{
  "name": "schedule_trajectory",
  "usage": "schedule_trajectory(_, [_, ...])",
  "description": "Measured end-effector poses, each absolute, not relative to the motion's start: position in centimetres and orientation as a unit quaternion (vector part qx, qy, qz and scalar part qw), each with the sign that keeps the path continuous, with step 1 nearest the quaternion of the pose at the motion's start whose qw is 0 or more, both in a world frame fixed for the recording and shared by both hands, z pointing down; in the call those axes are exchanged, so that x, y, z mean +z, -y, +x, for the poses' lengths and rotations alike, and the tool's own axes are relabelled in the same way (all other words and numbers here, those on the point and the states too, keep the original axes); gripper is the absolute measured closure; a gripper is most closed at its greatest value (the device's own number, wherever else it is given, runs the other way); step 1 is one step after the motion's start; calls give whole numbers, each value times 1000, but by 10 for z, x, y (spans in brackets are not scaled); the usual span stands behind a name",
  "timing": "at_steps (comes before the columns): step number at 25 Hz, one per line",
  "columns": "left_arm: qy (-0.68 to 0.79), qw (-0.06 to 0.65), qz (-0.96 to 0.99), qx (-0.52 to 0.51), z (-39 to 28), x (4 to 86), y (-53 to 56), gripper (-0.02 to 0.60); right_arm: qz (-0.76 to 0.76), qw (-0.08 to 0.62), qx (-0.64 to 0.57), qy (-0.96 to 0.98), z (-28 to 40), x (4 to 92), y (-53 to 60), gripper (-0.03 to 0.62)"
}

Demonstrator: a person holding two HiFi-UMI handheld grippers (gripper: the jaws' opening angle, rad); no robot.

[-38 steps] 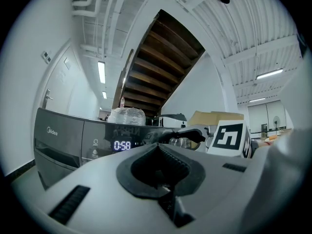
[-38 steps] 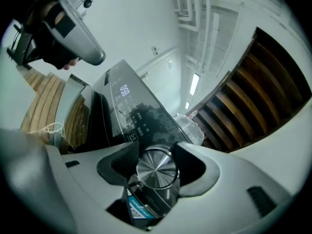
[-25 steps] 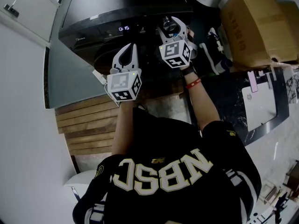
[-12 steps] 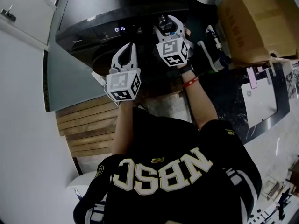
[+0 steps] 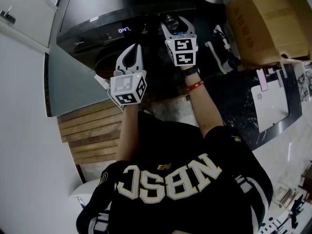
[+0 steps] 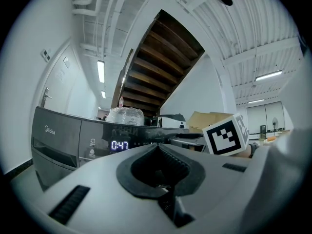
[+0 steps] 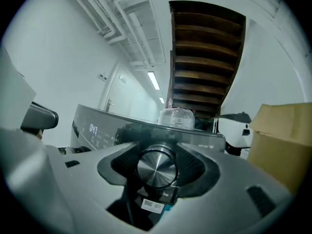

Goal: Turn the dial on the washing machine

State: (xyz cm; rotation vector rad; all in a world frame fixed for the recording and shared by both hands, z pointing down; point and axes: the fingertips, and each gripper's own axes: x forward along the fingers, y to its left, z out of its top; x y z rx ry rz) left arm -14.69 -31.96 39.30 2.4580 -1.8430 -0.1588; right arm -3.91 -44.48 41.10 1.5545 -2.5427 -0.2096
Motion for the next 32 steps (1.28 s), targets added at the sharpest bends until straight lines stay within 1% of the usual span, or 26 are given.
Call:
schedule_trajectory(14, [593,31,802,-55,-140,390,319,566,532,78,-48,842,-38,412,447,353])
schedule_trajectory(16, [594,33,802,-55,-141,390,319,566,539,55,-18,840,-36,412,449,353])
schedule_trajectory(20, [593,35,802,-55,-139,392,320,566,547,-35,96,831,-26,417,453,352])
schedule_trajectory(22, [592,35,803,-56,-137,391,321,566,545,-69,138,824,-22,418,455,352])
schedule_trajectory(24, [590,35,804,-57,-135,391,322,566,544,-77,148,823,-20,415,453,352])
schedule_trajectory(32, [586,33,807,-60,-129,388,325,566,542,-71,150,824,-19,411,451,352])
